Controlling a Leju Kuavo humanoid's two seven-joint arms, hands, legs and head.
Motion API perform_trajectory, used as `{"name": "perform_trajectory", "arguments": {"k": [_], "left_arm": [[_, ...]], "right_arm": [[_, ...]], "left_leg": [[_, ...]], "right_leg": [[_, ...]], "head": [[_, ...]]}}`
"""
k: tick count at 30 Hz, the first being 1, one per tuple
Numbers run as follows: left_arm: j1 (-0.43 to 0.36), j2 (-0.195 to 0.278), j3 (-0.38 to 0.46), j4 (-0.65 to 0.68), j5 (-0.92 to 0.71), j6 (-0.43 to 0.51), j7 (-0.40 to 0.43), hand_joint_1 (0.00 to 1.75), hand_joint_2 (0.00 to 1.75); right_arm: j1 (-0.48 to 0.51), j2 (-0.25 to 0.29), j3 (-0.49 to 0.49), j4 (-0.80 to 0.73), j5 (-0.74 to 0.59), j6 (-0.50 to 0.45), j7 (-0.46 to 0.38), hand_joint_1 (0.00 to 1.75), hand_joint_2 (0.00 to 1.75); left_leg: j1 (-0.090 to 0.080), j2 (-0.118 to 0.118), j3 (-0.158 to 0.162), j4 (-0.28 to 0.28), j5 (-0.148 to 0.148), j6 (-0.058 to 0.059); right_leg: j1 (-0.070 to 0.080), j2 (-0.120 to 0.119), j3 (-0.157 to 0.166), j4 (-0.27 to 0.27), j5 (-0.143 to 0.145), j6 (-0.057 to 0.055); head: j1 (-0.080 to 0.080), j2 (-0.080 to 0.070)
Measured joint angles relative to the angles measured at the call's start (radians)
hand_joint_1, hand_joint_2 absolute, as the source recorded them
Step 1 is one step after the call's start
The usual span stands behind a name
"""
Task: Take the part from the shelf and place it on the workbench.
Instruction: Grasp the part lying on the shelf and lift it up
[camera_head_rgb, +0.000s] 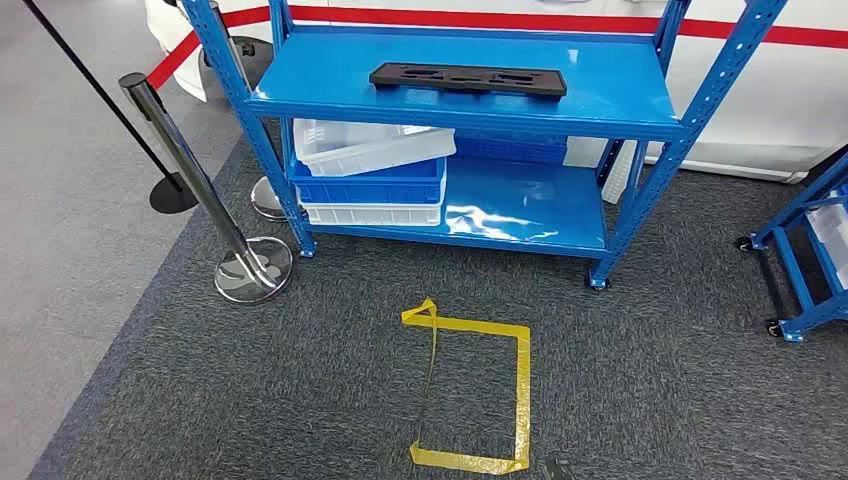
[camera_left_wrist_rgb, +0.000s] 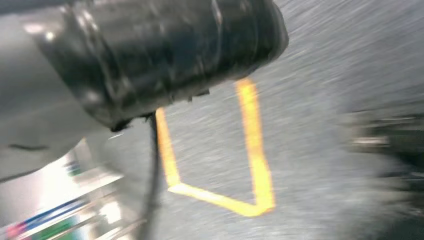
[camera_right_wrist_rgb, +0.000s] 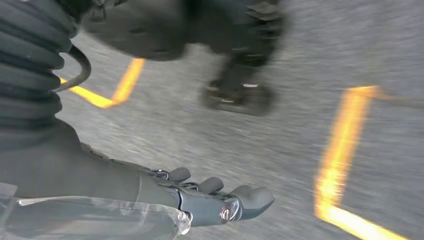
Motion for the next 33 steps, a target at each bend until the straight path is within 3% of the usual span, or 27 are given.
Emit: {"name": "perform_trajectory", "arguments": {"k": [1,2,3,5,6,9,10,13,14,15,16,19,21,23,25,27,29,30,31,33], "left_arm": [[0.0,0.0,0.0,0.003,0.0,0.0,0.0,0.0,1.75],[-0.005,0.0,0.0,0.005,0.0,0.0,-0.001,0.0,1.75],[-0.014,0.0,0.0,0.009,0.0,0.0,-0.002,0.0,1.75],[-0.057,0.001,0.0,0.005,0.0,0.0,-0.004,0.0,1.75],[-0.084,0.001,0.0,-0.004,0.0,0.0,-0.005,0.0,1.75],[-0.165,0.0,0.0,-0.056,0.0,0.0,-0.007,0.0,0.44],[-0.193,-0.001,0.0,-0.08,0.0,0.0,-0.007,0.0,0.0],[-0.271,-0.003,0.0,-0.15,0.0,0.0,-0.008,0.0,0.0],[-0.291,-0.003,0.0,-0.171,0.0,0.0,-0.008,0.0,0.0],[-0.305,-0.003,0.0,-0.189,0.0,0.0,-0.008,0.0,0.0],[-0.312,-0.003,0.0,-0.202,0.0,0.0,-0.008,0.0,0.0],[-0.291,-0.003,0.001,-0.213,0.0,0.0,-0.006,0.0,0.0],[-0.248,-0.003,0.001,-0.199,0.0,0.0,-0.004,0.0,0.0],[-0.193,-0.003,0.002,-0.167,0.0,0.0,-0.003,0.0,0.0],[-0.133,-0.006,0.001,-0.125,0.0,0.0,-0.002,0.0,0.0],[-0.078,-0.008,0.001,-0.075,0.0,0.0,-0.002,0.0,0.0],[-0.035,-0.006,0.001,-0.025,0.0,0.0,-0.002,0.0,0.0],[-0.019,-0.005,0.001,-0.004,0.0,0.0,-0.001,0.0,0.0],[-0.009,-0.004,0.001,0.01,0.0,0.0,-0.001,0.0,0.0],[-0.015,-0.004,0.001,0.022,0.0,0.0,-0.002,0.0,0.87]], "right_arm": [[0.001,0.0,0.0,-0.004,0.0,0.0,0.0,0.0,1.16],[0.004,0.0,0.0,-0.006,0.0,0.0,0.0,0.0,1.31],[0.01,0.0,0.0,-0.01,0.0,0.0,0.001,0.0,1.75],[0.042,0.0,0.0,-0.006,0.0,0.0,0.002,0.0,1.75],[0.064,0.001,0.0,0.003,0.0,0.0,0.003,0.0,1.75],[0.145,0.002,0.0,0.053,0.0,0.0,0.006,0.0,0.44],[0.175,0.002,0.0,0.074,0.0,0.0,0.007,0.0,0.0],[0.252,0.0,0.0,0.146,-0.001,0.0,0.008,0.0,0.0],[0.27,-0.001,0.0,0.169,-0.001,0.0,0.008,0.0,0.0],[0.283,-0.002,0.0,0.187,-0.001,0.0,0.008,0.0,0.0],[0.291,-0.004,0.0,0.202,-0.001,0.0,0.008,0.0,0.0],[0.275,-0.006,0.0,0.214,-0.001,0.0,0.007,0.0,0.0],[0.231,-0.006,0.0,0.197,0.0,0.0,0.005,0.0,0.0],[0.176,-0.005,0.0,0.165,0.0,0.0,0.002,0.0,0.0],[0.118,-0.005,0.0,0.122,0.0,0.0,0.001,0.0,0.87],[0.064,-0.005,0.0,0.071,0.0,0.0,0.001,0.0,1.75],[0.022,-0.006,0.0,0.023,0.0,0.0,0.0,0.0,1.75],[0.01,-0.006,0.0,0.004,0.0,0.0,0.001,0.0,1.75],[0.003,-0.006,0.0,-0.01,0.0,0.0,0.001,0.0,1.75],[0.009,-0.006,0.0,-0.022,0.0,0.0,0.001,0.0,1.75]], "left_leg": [[-0.004,0.0,0.015,-0.032,0.021,0.005],[-0.008,0.0,0.034,-0.074,0.044,0.011],[-0.017,0.001,0.067,-0.144,0.082,0.021],[-0.03,0.007,0.121,-0.255,0.128,0.036],[-0.034,0.01,0.131,-0.276,0.133,0.04],[-0.034,0.009,0.141,-0.298,0.142,0.047],[-0.03,0.007,0.145,-0.308,0.147,0.05],[-0.023,-0.002,0.148,-0.319,0.155,0.055],[-0.022,-0.005,0.147,-0.319,0.154,0.055],[-0.02,-0.007,0.147,-0.318,0.154,0.054],[-0.017,-0.009,0.147,-0.316,0.152,0.052],[-0.01,-0.009,0.146,-0.302,0.14,0.035],[-0.011,-0.005,0.142,-0.293,0.13,0.019],[-0.009,-0.002,0.142,-0.293,0.129,0.008],[-0.006,-0.001,0.135,-0.271,0.113,-0.003],[-0.003,0.001,0.09,-0.177,0.057,-0.01],[-0.001,0.001,0.023,-0.046,-0.001,-0.014],[-0.001,0.001,0.004,-0.01,-0.007,-0.014],[-0.002,0.001,0.002,-0.011,0.007,-0.012],[-0.004,0.002,0.054,-0.126,0.078,-0.003]], "right_leg": [[0.001,0.001,0.001,0.0,0.0,0.0],[0.003,0.0,0.003,0.0,-0.001,-0.001],[0.004,0.0,0.005,0.0,-0.001,-0.002],[0.008,-0.006,0.004,-0.001,-0.003,-0.001],[0.008,-0.009,0.003,-0.002,-0.004,0.0],[0.008,-0.013,0.005,-0.001,-0.007,0.009],[0.008,-0.013,0.0,0.017,-0.02,0.014],[0.002,-0.014,-0.078,0.175,-0.109,0.029],[-0.002,-0.014,-0.107,0.23,-0.13,0.034],[-0.007,-0.015,-0.122,0.256,-0.132,0.039],[-0.012,-0.015,-0.118,0.245,-0.115,0.044],[-0.024,-0.018,-0.025,0.063,-0.021,0.056],[-0.024,-0.017,0.008,0.001,-0.001,0.046],[-0.019,-0.015,0.008,0.0,0.0,0.028],[-0.018,-0.014,0.007,-0.004,0.003,0.015],[-0.018,-0.014,0.005,-0.007,0.006,0.007],[-0.013,-0.01,0.002,-0.007,0.006,0.004],[-0.011,-0.006,0.002,-0.007,0.005,0.004],[-0.009,-0.003,0.002,-0.007,0.005,0.004],[-0.008,0.0,0.006,-0.007,0.005,0.004]], "head": [[0.0,0.0],[0.0,0.0],[0.0,0.0],[0.0,0.0],[0.0,0.0],[-0.001,0.0],[0.0,0.0],[0.002,0.0],[0.002,0.0],[0.002,0.0],[0.002,0.0],[0.004,0.0],[0.001,0.0],[-0.005,0.0],[-0.007,0.0],[-0.011,0.0],[-0.012,0.0],[-0.012,0.0],[-0.013,0.0],[-0.013,0.0]]}}
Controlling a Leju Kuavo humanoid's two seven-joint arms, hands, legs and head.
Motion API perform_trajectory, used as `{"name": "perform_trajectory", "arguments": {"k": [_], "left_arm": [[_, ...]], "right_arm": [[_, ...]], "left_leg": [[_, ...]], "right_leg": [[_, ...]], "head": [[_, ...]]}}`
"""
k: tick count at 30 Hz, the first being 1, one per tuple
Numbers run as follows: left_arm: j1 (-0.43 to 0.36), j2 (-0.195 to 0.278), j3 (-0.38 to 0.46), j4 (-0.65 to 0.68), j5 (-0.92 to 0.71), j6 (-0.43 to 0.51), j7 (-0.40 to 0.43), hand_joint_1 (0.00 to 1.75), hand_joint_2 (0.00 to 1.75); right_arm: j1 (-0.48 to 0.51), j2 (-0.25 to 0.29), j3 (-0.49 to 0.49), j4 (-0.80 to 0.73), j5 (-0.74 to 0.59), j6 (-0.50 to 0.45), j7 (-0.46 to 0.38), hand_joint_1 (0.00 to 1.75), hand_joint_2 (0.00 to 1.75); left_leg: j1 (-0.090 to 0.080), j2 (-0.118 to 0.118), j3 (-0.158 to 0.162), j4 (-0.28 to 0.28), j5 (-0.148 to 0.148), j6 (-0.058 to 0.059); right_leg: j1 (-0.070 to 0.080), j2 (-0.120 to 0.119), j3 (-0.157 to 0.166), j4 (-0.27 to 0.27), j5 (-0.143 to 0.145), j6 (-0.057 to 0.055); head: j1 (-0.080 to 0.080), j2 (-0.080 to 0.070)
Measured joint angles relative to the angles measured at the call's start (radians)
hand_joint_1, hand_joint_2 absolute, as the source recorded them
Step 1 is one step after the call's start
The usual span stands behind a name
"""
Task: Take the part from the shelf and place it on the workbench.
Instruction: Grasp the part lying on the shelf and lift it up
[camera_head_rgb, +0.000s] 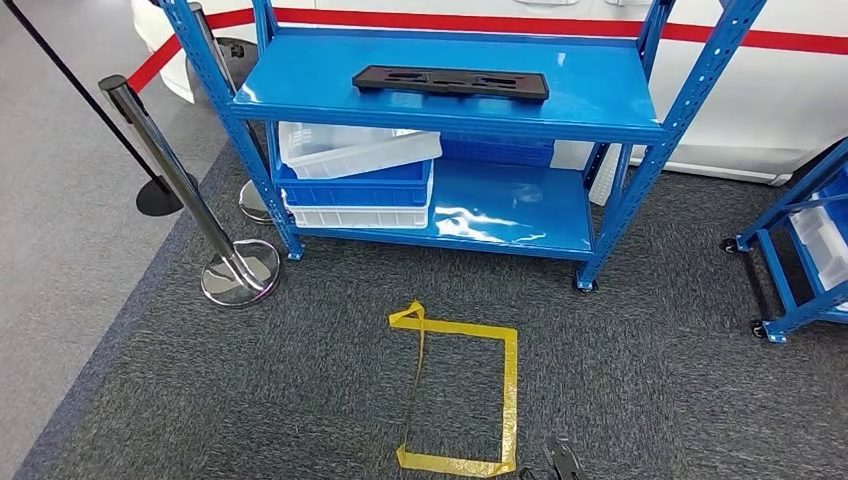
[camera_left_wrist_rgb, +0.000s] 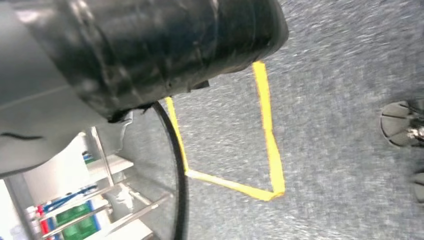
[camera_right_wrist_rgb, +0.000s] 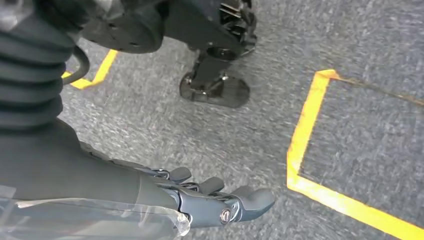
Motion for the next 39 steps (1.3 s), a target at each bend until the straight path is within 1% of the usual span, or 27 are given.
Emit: {"name": "perform_trajectory", "arguments": {"k": [2,3,5,7,9,11,12,13,14,16,17,18,20,22,23,24,26,27,28,29,31,32,33,34,37,38,39], "left_arm": [[-0.039,0.0,0.0,-0.004,0.0,0.0,-0.002,0.0,1.75],[-0.062,0.0,0.0,-0.012,0.0,0.0,-0.003,0.0,1.75],[-0.107,-0.001,0.0,-0.036,0.0,0.0,-0.004,0.0,1.75],[-0.145,-0.004,-0.005,-0.052,0.005,0.003,-0.004,0.0,1.75],[-0.175,-0.008,-0.015,-0.054,0.023,0.012,0.0,0.0,1.75],[-0.194,-0.012,-0.029,-0.054,0.051,0.028,0.007,0.0,1.75],[-0.2,-0.014,-0.039,-0.054,0.067,0.036,0.01,0.0,1.75],[-0.204,-0.016,-0.051,-0.054,0.083,0.044,0.012,0.0,1.75],[-0.207,-0.018,-0.064,-0.054,0.1,0.052,0.013,0.0,1.75],[-0.21,-0.022,-0.092,-0.054,0.133,0.066,0.012,0.0,1.75],[-0.213,-0.023,-0.106,-0.054,0.15,0.073,0.012,0.0,1.75],[-0.217,-0.025,-0.122,-0.054,0.166,0.08,0.011,0.0,1.75],[-0.227,-0.025,-0.151,-0.054,0.193,0.092,0.011,0.0,0.87],[-0.232,-0.025,-0.174,-0.054,0.213,0.1,0.011,0.0,0.0],[-0.233,-0.025,-0.181,-0.054,0.22,0.103,0.011,0.0,0.0],[-0.234,-0.026,-0.186,-0.053,0.227,0.106,0.011,0.0,0.0],[-0.238,-0.028,-0.2,-0.053,0.242,0.113,0.011,0.0,0.0],[-0.241,-0.029,-0.213,-0.053,0.253,0.118,0.011,0.0,0.0],[-0.246,-0.029,-0.23,-0.052,0.265,0.125,0.01,0.0,0.0],[-0.251,-0.029,-0.249,-0.052,0.279,0.132,0.009,0.0,0.0],[-0.263,-0.029,-0.285,-0.051,0.304,0.147,0.007,0.0,0.0],[-0.27,-0.029,-0.304,-0.05,0.316,0.155,0.007,0.0,0.0],[-0.278,-0.028,-0.326,-0.049,0.328,0.162,0.006,0.0,0.0],[-0.285,-0.028,-0.349,-0.048,0.341,0.17,0.006,0.0,0.0],[-0.299,-0.029,-0.423,-0.046,0.38,0.191,0.002,0.0,0.0],[-0.304,-0.03,-0.448,-0.045,0.396,0.197,-0.001,0.0,0.0],[-0.31,-0.031,-0.471,-0.044,0.412,0.202,-0.005,0.0,0.0]], "right_arm": [[0.029,0.0,0.0,0.004,0.0,0.0,0.001,0.0,1.75],[0.049,0.0,0.0,0.011,0.0,0.0,0.002,0.0,1.75],[0.089,0.003,0.001,0.035,0.0,0.0,0.004,0.0,1.75],[0.115,0.006,0.006,0.054,0.0,0.001,0.008,0.0,1.75],[0.113,0.008,0.018,0.06,0.001,0.002,0.009,0.0,1.75],[0.096,0.008,0.04,0.064,0.001,0.002,0.01,0.0,1.75],[0.088,0.007,0.055,0.067,0.0,0.0,0.011,0.0,1.75],[0.082,0.007,0.072,0.071,-0.001,-0.002,0.013,0.0,1.75],[0.075,0.006,0.089,0.074,-0.003,-0.007,0.016,0.0,1.75],[0.064,0.005,0.123,0.082,-0.009,-0.017,0.023,0.0,1.75],[0.058,0.004,0.14,0.086,-0.013,-0.021,0.027,0.0,1.75],[0.053,0.002,0.158,0.09,-0.017,-0.026,0.029,0.0,1.75],[0.045,0.001,0.19,0.096,-0.024,-0.034,0.033,0.0,1.75],[0.04,0.0,0.213,0.1,-0.03,-0.039,0.036,0.0,0.87],[0.038,0.0,0.22,0.102,-0.033,-0.041,0.038,0.0,0.44],[0.037,-0.001,0.226,0.103,-0.035,-0.043,0.04,0.0,0.0],[0.034,-0.002,0.242,0.105,-0.04,-0.051,0.043,0.0,0.0],[0.031,-0.002,0.256,0.108,-0.044,-0.057,0.044,0.0,0.0],[0.028,-0.002,0.274,0.111,-0.049,-0.065,0.044,0.0,0.0],[0.023,-0.002,0.295,0.114,-0.055,-0.073,0.045,0.0,0.0],[0.014,-0.001,0.332,0.119,-0.069,-0.09,0.046,0.0,0.0],[0.008,0.0,0.349,0.121,-0.076,-0.099,0.048,0.0,0.0],[0.001,0.001,0.365,0.124,-0.084,-0.108,0.051,0.0,0.0],[-0.007,0.002,0.383,0.128,-0.092,-0.117,0.055,0.0,0.0],[-0.03,0.001,0.442,0.14,-0.12,-0.148,0.064,0.0,0.0],[-0.037,0.0,0.46,0.144,-0.132,-0.16,0.064,0.0,0.0],[-0.043,0.0,0.475,0.149,-0.146,-0.174,0.063,0.0,0.0]], "left_leg": [[-0.006,0.003,0.061,-0.125,0.052,0.011],[-0.01,0.004,0.075,-0.155,0.061,0.016],[-0.017,0.004,0.076,-0.167,0.062,0.025],[-0.013,0.004,0.081,-0.181,0.071,0.034],[-0.008,0.014,0.088,-0.195,0.081,0.043],[-0.01,0.027,0.086,-0.196,0.082,0.048],[-0.01,0.03,0.086,-0.195,0.081,0.049],[-0.01,0.031,0.087,-0.194,0.081,0.049],[-0.009,0.029,0.087,-0.192,0.08,0.048],[-0.007,0.022,0.086,-0.182,0.075,0.043],[-0.008,0.017,0.081,-0.173,0.071,0.039],[-0.01,0.013,0.076,-0.165,0.068,0.033],[-0.011,0.008,0.067,-0.156,0.066,0.024],[-0.008,0.008,0.062,-0.146,0.057,0.016],[-0.006,0.008,0.051,-0.12,0.039,0.01],[-0.005,0.008,0.031,-0.074,0.011,0.006],[-0.003,0.009,-0.029,0.054,-0.051,-0.001],[-0.002,0.009,-0.053,0.104,-0.065,-0.001],[-0.002,0.009,-0.063,0.122,-0.06,0.0],[-0.003,0.009,-0.055,0.102,-0.036,0.004],[-0.006,0.009,-0.002,-0.021,0.037,0.017],[-0.009,0.009,0.025,-0.084,0.061,0.024],[-0.012,0.009,0.043,-0.126,0.073,0.029],[-0.016,0.008,0.05,-0.147,0.074,0.032],[-0.016,0.009,0.061,-0.17,0.08,0.04],[-0.013,0.01,0.066,-0.179,0.084,0.044],[-0.01,0.011,0.071,-0.187,0.088,0.048]], "right_leg": [[0.001,-0.004,0.0,-0.001,-0.002,0.003],[0.0,-0.006,-0.001,-0.003,-0.002,0.006],[-0.001,-0.009,0.003,-0.006,-0.002,0.014],[-0.002,-0.012,0.003,0.004,-0.01,0.023],[-0.001,-0.014,-0.035,0.078,-0.056,0.031],[-0.001,-0.015,-0.095,0.203,-0.116,0.037],[-0.002,-0.015,-0.115,0.247,-0.127,0.04],[-0.003,-0.016,-0.118,0.259,-0.12,0.042],[-0.004,-0.016,-0.104,0.234,-0.095,0.043],[-0.006,-0.016,-0.044,0.114,-0.031,0.044],[-0.006,-0.015,-0.019,0.058,-0.014,0.04],[-0.006,-0.014,-0.006,0.024,-0.007,0.034],[-0.002,-0.013,-0.003,0.007,-0.011,0.019],[-0.001,-0.014,-0.003,0.005,-0.009,0.007],[-0.002,-0.014,-0.002,0.004,-0.007,0.001],[-0.003,-0.015,-0.002,0.003,-0.006,-0.003],[0.0,-0.016,-0.002,0.003,-0.006,-0.008],[0.002,-0.017,-0.003,0.003,-0.006,-0.009],[0.003,-0.017,-0.002,0.004,-0.005,-0.009],[0.004,-0.017,-0.001,0.004,-0.006,-0.01],[0.005,-0.016,0.002,0.003,-0.007,-0.009],[0.006,-0.016,0.002,0.004,-0.007,-0.008],[0.006,-0.016,0.0,0.004,-0.007,-0.005],[0.006,-0.016,-0.003,0.004,-0.006,-0.001],[0.004,-0.017,-0.004,0.006,-0.009,0.015],[0.004,-0.017,-0.012,0.025,-0.023,0.02],[0.004,-0.018,-0.029,0.065,-0.047,0.024]], "head": [[0.001,0.0],[0.001,0.0],[0.001,0.0],[0.003,0.0],[0.007,0.0],[0.009,0.0],[0.009,0.0],[0.009,0.0],[0.009,0.0],[0.01,0.0],[0.01,0.0],[0.01,0.0],[0.01,0.0],[0.009,0.0],[0.006,0.0],[0.004,0.0],[0.0,0.0],[0.0,0.0],[0.0,0.0],[0.0,0.0],[0.0,0.0],[0.001,0.0],[0.0,0.0],[0.001,0.0],[0.002,0.0],[0.002,0.0],[0.004,0.0]]}}
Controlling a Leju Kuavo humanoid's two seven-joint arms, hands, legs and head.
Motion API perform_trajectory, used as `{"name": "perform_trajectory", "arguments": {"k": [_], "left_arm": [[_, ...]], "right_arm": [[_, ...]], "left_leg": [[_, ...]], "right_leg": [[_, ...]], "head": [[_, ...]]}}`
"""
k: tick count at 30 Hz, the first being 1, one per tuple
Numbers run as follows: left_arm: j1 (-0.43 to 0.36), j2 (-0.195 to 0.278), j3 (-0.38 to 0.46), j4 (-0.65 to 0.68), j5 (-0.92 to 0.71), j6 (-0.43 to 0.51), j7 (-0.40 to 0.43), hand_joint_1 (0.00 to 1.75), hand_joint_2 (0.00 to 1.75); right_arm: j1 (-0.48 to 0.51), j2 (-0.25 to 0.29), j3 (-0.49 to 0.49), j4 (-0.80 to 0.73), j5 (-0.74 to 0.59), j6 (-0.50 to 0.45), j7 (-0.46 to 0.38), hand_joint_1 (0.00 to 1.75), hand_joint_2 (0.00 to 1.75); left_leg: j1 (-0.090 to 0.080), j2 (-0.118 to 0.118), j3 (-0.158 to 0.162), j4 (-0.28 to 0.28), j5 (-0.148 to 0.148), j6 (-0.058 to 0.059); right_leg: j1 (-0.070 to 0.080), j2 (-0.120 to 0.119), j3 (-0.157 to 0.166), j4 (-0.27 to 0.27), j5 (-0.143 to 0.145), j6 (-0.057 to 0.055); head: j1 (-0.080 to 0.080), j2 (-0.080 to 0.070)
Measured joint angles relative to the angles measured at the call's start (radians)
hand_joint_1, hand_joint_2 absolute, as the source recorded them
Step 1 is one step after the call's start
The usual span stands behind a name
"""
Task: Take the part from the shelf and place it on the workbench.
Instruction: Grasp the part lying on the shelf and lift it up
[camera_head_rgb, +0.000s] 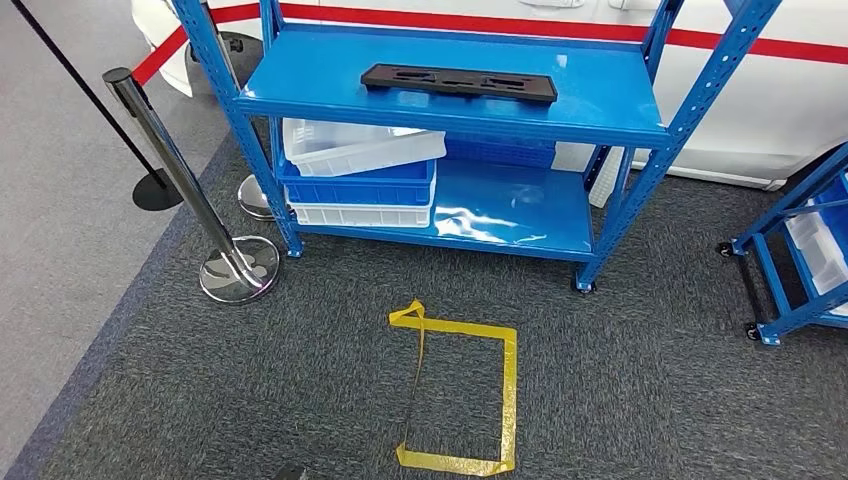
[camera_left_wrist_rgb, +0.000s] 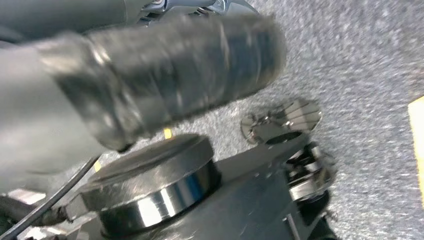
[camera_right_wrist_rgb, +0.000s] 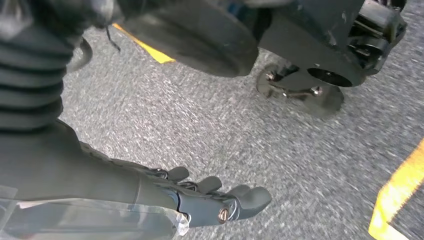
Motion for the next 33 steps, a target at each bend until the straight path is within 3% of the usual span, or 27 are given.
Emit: {"name": "perform_trajectory", "arguments": {"k": [2,3,4,5,7,9,14,17,19,20,21,22,24,26,29,31,33], "left_arm": [[-0.013,-0.001,-0.043,0.003,0.031,0.01,-0.009,0.0,0.0],[-0.019,0.0,-0.062,0.005,0.046,0.015,-0.013,0.0,0.0],[-0.023,0.0,-0.082,0.006,0.06,0.02,-0.018,0.0,0.0],[-0.028,0.001,-0.103,0.008,0.075,0.026,-0.022,0.0,0.0],[-0.036,0.001,-0.145,0.011,0.102,0.038,-0.033,0.0,0.0],[-0.045,0.002,-0.183,0.015,0.127,0.055,-0.046,0.0,0.0],[-0.057,0.005,-0.245,0.023,0.183,0.104,-0.086,0.0,0.0],[-0.064,0.005,-0.264,0.028,0.224,0.129,-0.109,0.0,0.0],[-0.066,0.005,-0.277,0.031,0.251,0.142,-0.122,0.0,0.0],[-0.067,0.005,-0.282,0.031,0.262,0.147,-0.127,0.0,0.0],[-0.067,0.005,-0.286,0.032,0.272,0.152,-0.131,0.0,0.0],[-0.068,0.005,-0.289,0.032,0.281,0.157,-0.135,0.0,0.0],[-0.073,0.005,-0.295,0.033,0.297,0.167,-0.143,0.0,0.0],[-0.077,0.005,-0.302,0.034,0.31,0.175,-0.15,0.0,0.0],[-0.077,0.003,-0.307,0.035,0.327,0.187,-0.16,0.0,0.0],[-0.08,0.002,-0.311,0.036,0.337,0.195,-0.166,0.0,0.0],[-0.083,0.001,-0.314,0.037,0.345,0.202,-0.172,0.0,0.0]], "right_arm": [[-0.014,-0.002,0.023,0.008,-0.032,-0.03,-0.009,0.0,0.0],[-0.022,-0.002,0.031,0.012,-0.05,-0.046,-0.015,0.0,0.0],[-0.031,-0.004,0.04,0.016,-0.068,-0.062,-0.023,0.0,0.0],[-0.042,-0.006,0.049,0.019,-0.087,-0.078,-0.031,0.0,0.0],[-0.068,-0.013,0.062,0.026,-0.123,-0.113,-0.048,0.0,0.0],[-0.097,-0.017,0.067,0.029,-0.158,-0.147,-0.072,0.0,0.0],[-0.155,-0.032,0.067,0.028,-0.243,-0.213,-0.162,0.0,0.0],[-0.189,-0.042,0.057,0.002,-0.28,-0.237,-0.228,0.0,0.0],[-0.206,-0.048,0.047,-0.03,-0.295,-0.251,-0.265,0.0,0.87],[-0.212,-0.051,0.042,-0.049,-0.3,-0.258,-0.279,0.0,1.31],[-0.216,-0.054,0.036,-0.072,-0.302,-0.265,-0.289,0.0,1.75],[-0.218,-0.057,0.03,-0.1,-0.301,-0.272,-0.298,0.0,1.75],[-0.225,-0.062,0.02,-0.161,-0.292,-0.285,-0.311,0.0,1.75],[-0.232,-0.066,0.011,-0.218,-0.274,-0.294,-0.319,0.0,1.75],[-0.234,-0.076,-0.001,-0.318,-0.236,-0.307,-0.325,0.0,1.75],[-0.237,-0.084,-0.009,-0.384,-0.21,-0.316,-0.326,0.0,0.87],[-0.235,-0.091,-0.016,-0.446,-0.186,-0.322,-0.327,0.0,0.0]], "left_leg": [[0.0,0.001,0.001,-0.003,0.002,0.005],[-0.001,0.001,0.0,-0.002,0.001,0.006],[0.0,0.001,0.0,0.0,0.0,0.005],[0.001,0.001,0.0,0.003,-0.001,0.004],[0.004,0.0,-0.002,0.016,-0.008,-0.003],[0.002,-0.001,-0.011,0.037,-0.018,-0.015],[0.005,-0.002,-0.033,0.068,-0.035,-0.039],[0.008,-0.002,-0.109,0.223,-0.114,-0.051],[0.009,-0.002,-0.154,0.313,-0.137,-0.052],[0.009,-0.002,-0.155,0.31,-0.121,-0.049],[0.008,-0.002,-0.137,0.27,-0.09,-0.045],[0.007,-0.002,-0.108,0.204,-0.052,-0.039],[0.0,-0.003,-0.054,0.087,-0.009,-0.027],[-0.007,-0.004,-0.037,0.047,-0.007,-0.02],[-0.003,-0.004,-0.026,0.022,0.006,-0.009],[0.002,-0.001,-0.017,0.007,0.014,0.001],[0.002,-0.002,-0.017,0.006,0.014,0.007]], "right_leg": [[-0.004,-0.001,-0.06,0.123,-0.059,0.006],[-0.007,-0.001,-0.087,0.175,-0.076,0.009],[-0.009,-0.001,-0.1,0.199,-0.074,0.012],[-0.013,-0.001,-0.096,0.186,-0.053,0.015],[-0.02,-0.002,-0.045,0.074,0.013,0.021],[-0.021,-0.001,-0.002,-0.022,0.044,0.018],[-0.017,0.0,-0.001,-0.042,0.051,-0.012],[-0.015,-0.001,-0.004,-0.045,0.056,-0.022],[-0.011,-0.001,-0.004,-0.045,0.057,-0.024],[-0.01,-0.001,-0.003,-0.045,0.057,-0.024],[-0.008,-0.001,-0.002,-0.045,0.056,-0.024],[-0.007,-0.001,-0.001,-0.046,0.056,-0.024],[-0.005,0.0,-0.001,-0.046,0.057,-0.021],[-0.005,0.0,-0.004,-0.048,0.059,-0.013],[-0.007,-0.001,-0.007,-0.04,0.052,0.002],[-0.007,-0.003,-0.04,0.035,0.007,0.009],[-0.007,-0.003,-0.097,0.156,-0.048,0.014]], "head": [[0.002,0.0],[0.002,0.0],[0.002,0.0],[0.003,0.0],[0.003,0.0],[0.004,0.0],[0.004,0.0],[0.0,0.0],[0.0,0.0],[0.0,0.0],[0.0,0.0],[0.0,0.0],[0.0,0.0],[0.0,0.0],[0.001,0.0],[0.002,0.0],[0.003,0.0]]}}
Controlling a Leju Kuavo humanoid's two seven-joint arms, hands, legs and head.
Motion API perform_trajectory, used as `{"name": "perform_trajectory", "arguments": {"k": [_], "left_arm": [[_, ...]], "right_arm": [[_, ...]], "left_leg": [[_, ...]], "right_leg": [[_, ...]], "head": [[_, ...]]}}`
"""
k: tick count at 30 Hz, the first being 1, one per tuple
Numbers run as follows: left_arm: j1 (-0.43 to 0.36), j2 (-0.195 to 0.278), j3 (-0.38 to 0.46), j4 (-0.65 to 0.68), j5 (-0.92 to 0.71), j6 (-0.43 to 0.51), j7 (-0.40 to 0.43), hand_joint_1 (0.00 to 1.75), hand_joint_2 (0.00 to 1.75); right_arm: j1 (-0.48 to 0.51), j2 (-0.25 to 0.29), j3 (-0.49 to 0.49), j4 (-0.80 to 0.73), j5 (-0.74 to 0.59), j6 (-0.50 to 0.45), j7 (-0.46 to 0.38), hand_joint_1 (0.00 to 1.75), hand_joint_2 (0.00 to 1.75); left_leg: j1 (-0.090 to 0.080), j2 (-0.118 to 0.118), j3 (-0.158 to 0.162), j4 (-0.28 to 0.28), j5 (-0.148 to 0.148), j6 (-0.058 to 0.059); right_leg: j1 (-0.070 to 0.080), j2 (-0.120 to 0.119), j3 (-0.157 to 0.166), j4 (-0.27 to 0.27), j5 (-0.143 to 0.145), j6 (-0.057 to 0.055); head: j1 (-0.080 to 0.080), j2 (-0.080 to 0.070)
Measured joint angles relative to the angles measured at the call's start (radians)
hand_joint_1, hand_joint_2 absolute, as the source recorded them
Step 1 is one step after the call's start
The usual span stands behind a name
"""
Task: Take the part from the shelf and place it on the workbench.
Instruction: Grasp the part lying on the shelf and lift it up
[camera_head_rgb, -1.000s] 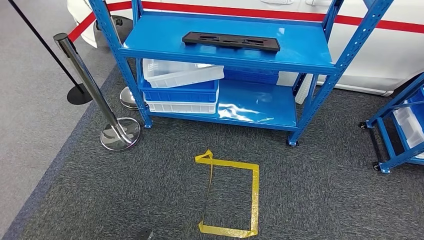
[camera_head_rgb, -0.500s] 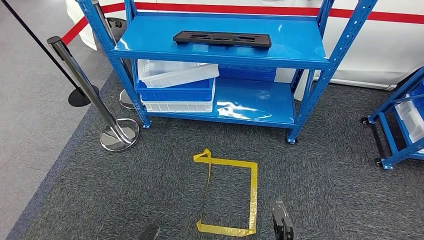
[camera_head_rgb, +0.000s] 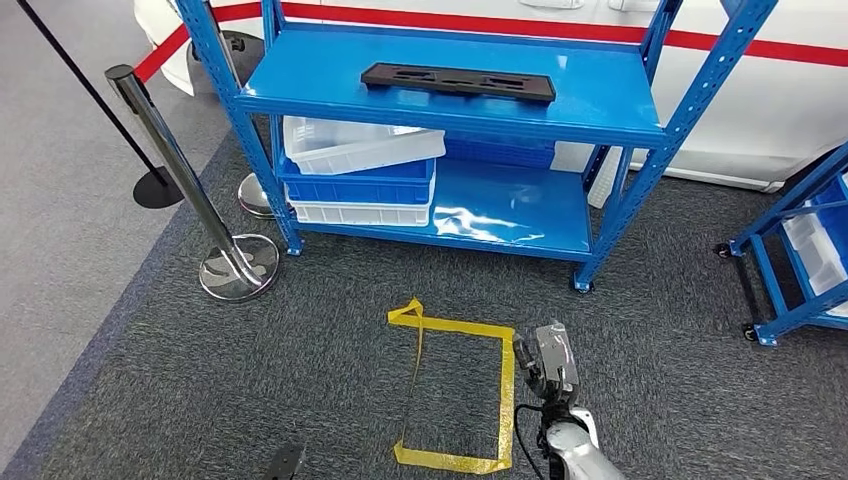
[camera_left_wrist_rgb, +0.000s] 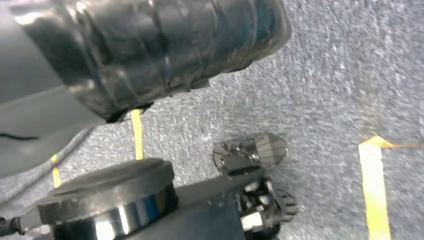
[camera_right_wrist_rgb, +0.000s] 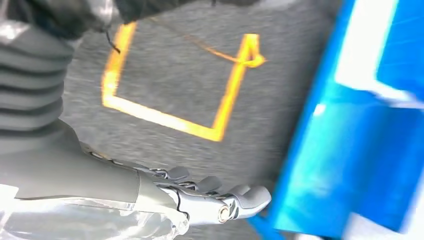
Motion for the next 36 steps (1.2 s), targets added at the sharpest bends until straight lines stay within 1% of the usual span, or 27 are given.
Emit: {"name": "perform_trajectory", "arguments": {"k": [1,2,3,4,5,6,7,9,11,13,15,16,17,18,20,21,22,23,26,27,28,30,31,32,33,34,36], "left_arm": [[0.0,-0.001,-0.002,0.0,0.003,0.003,-0.003,0.0,0.0],[0.001,-0.003,-0.004,0.0,0.005,0.007,-0.006,0.0,0.0],[0.001,-0.005,-0.006,0.0,0.007,0.011,-0.009,0.0,0.0],[0.001,-0.007,-0.008,0.0,0.009,0.015,-0.012,0.0,0.0],[0.001,-0.009,-0.011,0.0,0.011,0.019,-0.014,0.0,0.0],[-0.001,-0.01,-0.015,0.0,0.014,0.023,-0.017,0.0,0.0],[-0.002,-0.01,-0.019,0.0,0.016,0.028,-0.021,0.0,0.0],[-0.004,-0.011,-0.025,0.0,0.022,0.035,-0.027,0.0,0.0],[-0.004,-0.011,-0.03,0.0,0.025,0.041,-0.031,0.0,0.0],[-0.005,-0.012,-0.037,0.0,0.027,0.048,-0.036,0.0,0.0],[-0.005,-0.012,-0.045,0.0,0.032,0.055,-0.04,0.0,0.0],[-0.005,-0.013,-0.049,0.0,0.034,0.059,-0.041,0.0,0.0],[-0.005,-0.013,-0.054,-0.001,0.036,0.063,-0.043,0.0,0.0],[-0.005,-0.013,-0.058,-0.002,0.037,0.067,-0.044,0.0,0.0],[-0.005,-0.013,-0.068,-0.007,0.038,0.074,-0.046,0.0,0.0],[-0.006,-0.013,-0.073,-0.01,0.038,0.078,-0.046,0.0,0.0],[-0.007,-0.012,-0.076,-0.013,0.039,0.082,-0.046,0.0,0.0],[-0.007,-0.011,-0.079,-0.016,0.04,0.086,-0.045,0.0,0.0],[-0.005,-0.006,-0.091,-0.026,0.045,0.094,-0.043,0.0,0.0],[-0.005,-0.005,-0.094,-0.029,0.047,0.095,-0.043,0.0,0.0],[-0.005,-0.003,-0.096,-0.031,0.048,0.095,-0.043,0.0,0.0],[-0.007,-0.002,-0.1,-0.032,0.05,0.092,-0.044,0.0,0.0],[-0.007,-0.002,-0.103,-0.032,0.052,0.089,-0.045,0.0,0.0],[-0.005,-0.002,-0.105,-0.032,0.054,0.087,-0.045,0.0,0.0],[-0.003,-0.002,-0.106,-0.032,0.055,0.085,-0.045,0.0,0.0],[-0.001,-0.002,-0.107,-0.032,0.056,0.084,-0.045,0.0,0.0],[0.0,-0.002,-0.109,-0.032,0.056,0.083,-0.045,0.0,0.0]], "right_arm": [[0.002,-0.004,-0.003,-0.033,0.013,-0.003,0.0,0.0,0.0],[0.004,-0.009,-0.005,-0.067,0.025,-0.005,-0.001,0.0,0.0],[0.004,-0.014,-0.007,-0.104,0.039,-0.006,-0.001,0.0,0.0],[0.003,-0.019,-0.009,-0.14,0.053,-0.007,-0.001,0.0,0.0],[0.001,-0.023,-0.01,-0.178,0.066,-0.007,-0.001,0.0,0.0],[0.0,-0.027,-0.012,-0.217,0.079,-0.007,-0.001,0.0,0.0],[0.0,-0.03,-0.014,-0.256,0.092,-0.007,0.0,0.0,0.0],[0.001,-0.036,-0.017,-0.334,0.117,-0.006,0.001,0.0,0.0],[0.001,-0.043,-0.021,-0.411,0.143,-0.005,0.003,0.0,0.0],[0.0,-0.049,-0.023,-0.484,0.167,-0.003,0.004,0.0,0.0],[0.002,-0.055,-0.024,-0.555,0.19,0.001,0.008,0.0,0.0],[0.003,-0.057,-0.024,-0.59,0.201,0.003,0.011,0.0,0.0],[0.005,-0.061,-0.024,-0.628,0.214,0.007,0.015,0.0,0.0],[0.006,-0.064,-0.024,-0.666,0.225,0.01,0.018,0.0,0.0],[0.006,-0.071,-0.024,-0.742,0.248,0.015,0.022,0.0,0.0],[0.006,-0.073,-0.025,-0.778,0.258,0.017,0.024,0.0,0.0],[0.005,-0.075,-0.025,-0.811,0.267,0.02,0.027,0.0,0.0],[0.005,-0.077,-0.025,-0.84,0.273,0.026,0.031,0.0,0.0],[0.006,-0.082,-0.025,-0.915,0.282,0.053,0.039,0.0,0.0],[0.003,-0.084,-0.025,-0.936,0.283,0.063,0.04,0.0,0.0],[0.0,-0.086,-0.025,-0.953,0.284,0.072,0.04,0.0,0.0],[-0.004,-0.087,-0.024,-0.979,0.285,0.084,0.041,0.0,0.0],[-0.004,-0.087,-0.024,-0.987,0.285,0.089,0.041,0.0,0.0],[-0.003,-0.087,-0.023,-0.995,0.285,0.092,0.042,0.0,0.0],[-0.003,-0.087,-0.023,-1.001,0.284,0.095,0.043,0.0,0.0],[-0.004,-0.088,-0.023,-1.008,0.284,0.097,0.043,0.0,0.0],[-0.004,-0.09,-0.023,-1.02,0.283,0.099,0.044,0.0,0.0]], "left_leg": [[0.0,-0.001,-0.001,0.002,-0.001,0.0],[0.001,-0.002,-0.001,0.005,-0.003,-0.001],[0.002,-0.002,-0.001,0.009,-0.005,-0.004],[0.003,-0.003,-0.002,0.017,-0.01,-0.007],[0.002,-0.003,-0.005,0.027,-0.016,-0.013],[0.001,-0.003,-0.009,0.037,-0.022,-0.019],[0.0,-0.003,-0.015,0.046,-0.026,-0.024],[-0.001,-0.004,-0.022,0.051,-0.028,-0.033],[0.001,-0.003,-0.028,0.062,-0.038,-0.042],[0.005,-0.002,-0.064,0.14,-0.081,-0.052],[0.007,-0.002,-0.13,0.27,-0.135,-0.058],[0.007,-0.002,-0.156,0.316,-0.145,-0.057],[0.007,-0.003,-0.168,0.329,-0.136,-0.055],[0.006,-0.003,-0.16,0.303,-0.108,-0.05],[0.002,-0.003,-0.105,0.179,-0.036,-0.036],[-0.003,-0.003,-0.076,0.118,-0.016,-0.027],[-0.008,-0.002,-0.054,0.076,-0.011,-0.02],[-0.013,-0.002,-0.043,0.051,-0.016,-0.014],[-0.015,-0.005,-0.008,0.015,-0.024,-0.001],[-0.013,-0.005,0.009,0.009,-0.027,0.003],[-0.012,-0.005,0.023,0.005,-0.033,0.008],[-0.012,-0.005,0.04,0.004,-0.05,0.016],[-0.011,-0.006,0.05,0.004,-0.06,0.016],[-0.01,-0.006,0.063,0.005,-0.07,0.013],[-0.008,-0.006,0.078,0.005,-0.083,0.01],[-0.005,-0.006,0.096,0.006,-0.096,0.005],[-0.001,-0.007,0.129,0.008,-0.13,-0.006]], "right_leg": [[-0.001,0.0,-0.019,0.039,-0.008,0.003],[-0.003,0.0,-0.024,0.049,0.0,0.006],[-0.005,0.0,-0.01,0.018,0.026,0.008],[-0.008,-0.001,0.018,-0.04,0.062,0.011],[-0.009,-0.002,0.047,-0.1,0.085,0.012],[-0.01,-0.001,0.07,-0.149,0.102,0.009],[-0.009,0.0,0.081,-0.176,0.105,0.004],[-0.006,0.002,0.081,-0.184,0.101,-0.013],[-0.006,0.003,0.081,-0.187,0.102,-0.025],[-0.008,0.003,0.083,-0.189,0.102,-0.035],[-0.004,0.003,0.084,-0.189,0.1,-0.041],[-0.002,0.003,0.085,-0.189,0.098,-0.042],[0.0,0.004,0.087,-0.189,0.097,-0.043],[0.002,0.005,0.09,-0.189,0.094,-0.043],[0.004,0.007,0.101,-0.191,0.086,-0.041],[0.004,0.007,0.106,-0.192,0.081,-0.039],[0.003,0.008,0.11,-0.196,0.079,-0.034],[0.002,0.008,0.113,-0.196,0.08,-0.029],[-0.002,0.004,0.115,-0.175,0.087,-0.014],[-0.003,0.003,0.105,-0.15,0.079,-0.011],[-0.004,0.002,0.083,-0.108,0.064,-0.008],[-0.005,0.002,0.006,0.006,0.026,-0.002],[-0.006,0.001,-0.034,0.051,0.012,0.002],[-0.007,0.001,-0.063,0.07,0.008,0.005],[-0.008,0.001,-0.074,0.054,0.019,0.008],[-0.008,0.0,-0.071,0.008,0.046,0.01],[-0.01,-0.003,-0.048,-0.118,0.145,0.011]], "head": [[0.0,0.0],[0.001,0.0],[0.001,0.0],[0.001,0.0],[0.001,0.0],[0.001,0.0],[0.0,0.0],[-0.002,0.0],[-0.004,0.0],[-0.008,0.0],[-0.011,0.0],[-0.011,0.0],[-0.011,0.0],[-0.011,0.0],[-0.01,0.0],[-0.01,0.0],[-0.01,0.0],[-0.01,0.0],[-0.009,0.0],[-0.008,0.0],[-0.006,0.0],[-0.004,0.0],[-0.003,0.0],[-0.003,0.0],[-0.003,0.0],[-0.003,0.0],[-0.001,0.0]]}}
